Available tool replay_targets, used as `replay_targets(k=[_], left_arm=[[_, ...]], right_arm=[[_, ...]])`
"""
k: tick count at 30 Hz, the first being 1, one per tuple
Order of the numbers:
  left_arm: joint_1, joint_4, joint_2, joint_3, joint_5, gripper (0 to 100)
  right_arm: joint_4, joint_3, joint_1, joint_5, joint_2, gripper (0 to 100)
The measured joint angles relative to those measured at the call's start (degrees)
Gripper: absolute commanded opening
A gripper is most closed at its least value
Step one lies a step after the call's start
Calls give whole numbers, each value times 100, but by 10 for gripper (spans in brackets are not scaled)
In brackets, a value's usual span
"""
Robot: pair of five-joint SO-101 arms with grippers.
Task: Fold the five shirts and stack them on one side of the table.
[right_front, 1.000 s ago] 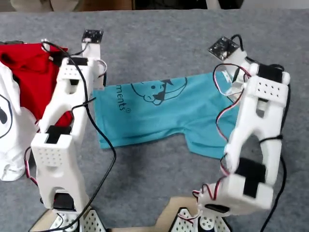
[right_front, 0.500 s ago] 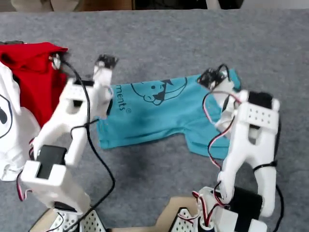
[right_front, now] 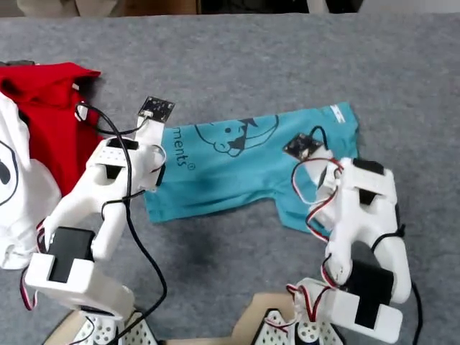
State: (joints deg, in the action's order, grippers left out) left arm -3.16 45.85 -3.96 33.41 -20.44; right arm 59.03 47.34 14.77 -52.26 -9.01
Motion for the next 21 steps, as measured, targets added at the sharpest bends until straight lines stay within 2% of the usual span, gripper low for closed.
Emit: replay_targets(k=[9,12,14,21], left_arm=[[0,0,0,0,0,19],[0,0,0,0,0,19],[0,0,0,0,0,19],[0,0,9,0,0,19]], right_arm=[[9,431,0,-273,-492,14],[9,431,0,-281,-1178,90],[9,440,0,-484,-1547,141],[-167,440,0,-1380,-1407,122]])
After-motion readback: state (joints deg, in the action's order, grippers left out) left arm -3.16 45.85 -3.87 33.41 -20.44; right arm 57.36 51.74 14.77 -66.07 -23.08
